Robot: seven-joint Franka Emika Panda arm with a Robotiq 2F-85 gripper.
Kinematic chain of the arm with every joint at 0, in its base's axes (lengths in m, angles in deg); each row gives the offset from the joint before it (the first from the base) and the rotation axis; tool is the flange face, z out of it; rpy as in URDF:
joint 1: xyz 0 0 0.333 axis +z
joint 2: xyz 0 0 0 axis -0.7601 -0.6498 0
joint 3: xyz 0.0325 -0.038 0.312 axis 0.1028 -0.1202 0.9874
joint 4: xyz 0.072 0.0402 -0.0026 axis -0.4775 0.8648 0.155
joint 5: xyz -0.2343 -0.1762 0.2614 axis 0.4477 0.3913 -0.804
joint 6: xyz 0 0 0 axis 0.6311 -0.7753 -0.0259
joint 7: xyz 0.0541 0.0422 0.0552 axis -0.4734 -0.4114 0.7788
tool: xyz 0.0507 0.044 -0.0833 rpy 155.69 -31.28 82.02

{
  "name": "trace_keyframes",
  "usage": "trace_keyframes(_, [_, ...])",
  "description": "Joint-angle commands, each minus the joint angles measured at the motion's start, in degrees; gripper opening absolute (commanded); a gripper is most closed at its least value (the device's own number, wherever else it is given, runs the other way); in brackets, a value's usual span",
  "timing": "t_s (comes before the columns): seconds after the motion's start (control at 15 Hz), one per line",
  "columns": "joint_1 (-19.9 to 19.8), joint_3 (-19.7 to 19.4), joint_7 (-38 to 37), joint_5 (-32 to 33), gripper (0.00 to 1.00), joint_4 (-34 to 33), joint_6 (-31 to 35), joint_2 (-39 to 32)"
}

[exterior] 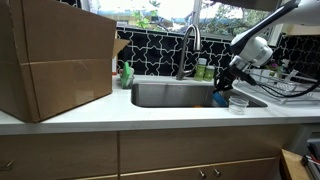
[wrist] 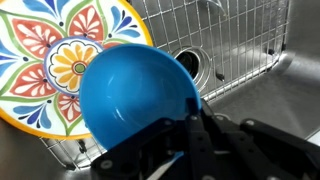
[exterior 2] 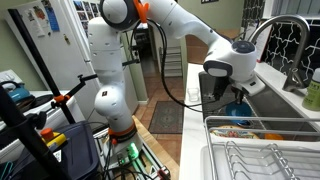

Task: Remove a blue bowl from the sink and place it on the dish drying rack

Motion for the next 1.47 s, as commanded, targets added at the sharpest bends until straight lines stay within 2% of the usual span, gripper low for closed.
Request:
trace_keyframes(0.0, [1.78,-2.15,-0.24,-1.89,0.01,3.94,3.32,3.46])
trace_keyframes(0.07, [1.22,-2.04,2.65,-4.55,0.01,3.63,-1.37,4.39])
trace_keyframes(0.13, [1.18,-2.37,3.38,-4.49,0.01,3.77,-3.30,4.79])
trace_keyframes(0.2, [2.33,-2.63,-1.47,-3.32,0.01,4.99,4.01,4.43])
trace_keyframes(0.27, [1.54,-2.83,2.45,-4.45,0.01,4.46,-3.10,5.35])
trace_keyframes(0.33, [2.90,-2.96,-3.17,-2.43,0.01,6.06,6.23,4.89])
trace_keyframes(0.4, [1.75,-3.06,2.89,-5.04,0.01,4.91,-3.96,5.86])
trace_keyframes(0.47, [3.19,-3.35,-4.46,-1.07,0.01,6.84,6.51,5.30])
trace_keyframes(0.53, [2.89,-3.49,-3.34,-1.64,0.01,6.54,2.44,5.76])
trace_keyframes(0.67, [3.25,-3.70,-3.78,-0.87,0.01,7.44,4.70,6.22])
trace_keyframes(0.93, [2.99,-4.31,0.74,-2.25,0.01,8.91,1.86,10.47])
trace_keyframes(1.2, [2.65,-6.89,12.50,-5.87,0.01,9.73,-6.14,16.90])
trace_keyframes(1.27, [3.66,-6.07,7.10,-3.74,0.05,7.26,-2.78,12.55])
trace_keyframes(1.4, [3.59,-7.39,9.82,-4.05,0.05,7.90,-5.12,15.33])
